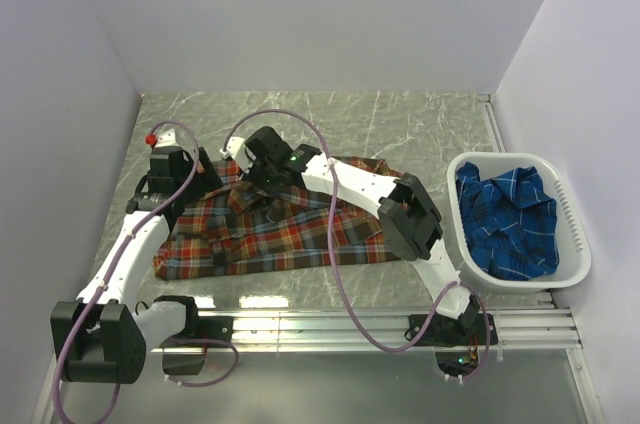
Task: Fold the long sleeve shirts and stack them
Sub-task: Fold the shirt
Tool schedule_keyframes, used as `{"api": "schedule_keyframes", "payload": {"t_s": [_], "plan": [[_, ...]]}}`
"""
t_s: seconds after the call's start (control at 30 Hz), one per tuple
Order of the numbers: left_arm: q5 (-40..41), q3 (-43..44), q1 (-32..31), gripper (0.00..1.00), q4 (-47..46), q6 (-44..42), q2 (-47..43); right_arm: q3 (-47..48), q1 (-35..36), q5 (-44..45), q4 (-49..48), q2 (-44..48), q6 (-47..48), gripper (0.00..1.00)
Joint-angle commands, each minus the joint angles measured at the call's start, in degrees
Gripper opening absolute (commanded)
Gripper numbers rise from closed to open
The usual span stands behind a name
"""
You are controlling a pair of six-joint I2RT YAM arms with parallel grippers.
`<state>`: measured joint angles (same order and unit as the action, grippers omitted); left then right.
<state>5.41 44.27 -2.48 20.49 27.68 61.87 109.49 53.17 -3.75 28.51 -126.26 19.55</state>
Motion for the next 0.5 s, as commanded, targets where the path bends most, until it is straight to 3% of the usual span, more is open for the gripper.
{"api": "schedule_keyframes", "payload": {"t_s": [0.0, 0.03, 0.07, 0.47], "plan": [[-2.59, 1.08, 0.20, 0.93, -1.50, -0.70, 0.18, -0.24, 0.27, -0.91, -2.49, 2.67, 0.67, 0.24], [-3.21, 1.08, 0.20, 0.93, -1.85, -0.87, 0.27, -1.11, 0.18, -1.00, -3.11, 3.38, 0.49, 0.06], [-3.73, 0.99, 0.20, 0.93, -2.03, -1.14, 0.27, -2.95, 0.10, -0.82, -4.07, 4.08, 0.23, 0.01], [-23.42, -2.17, 0.11, 0.94, -11.08, -4.30, 0.62, -22.02, -8.51, -13.65, -13.48, 16.66, -9.96, 0.00]]}}
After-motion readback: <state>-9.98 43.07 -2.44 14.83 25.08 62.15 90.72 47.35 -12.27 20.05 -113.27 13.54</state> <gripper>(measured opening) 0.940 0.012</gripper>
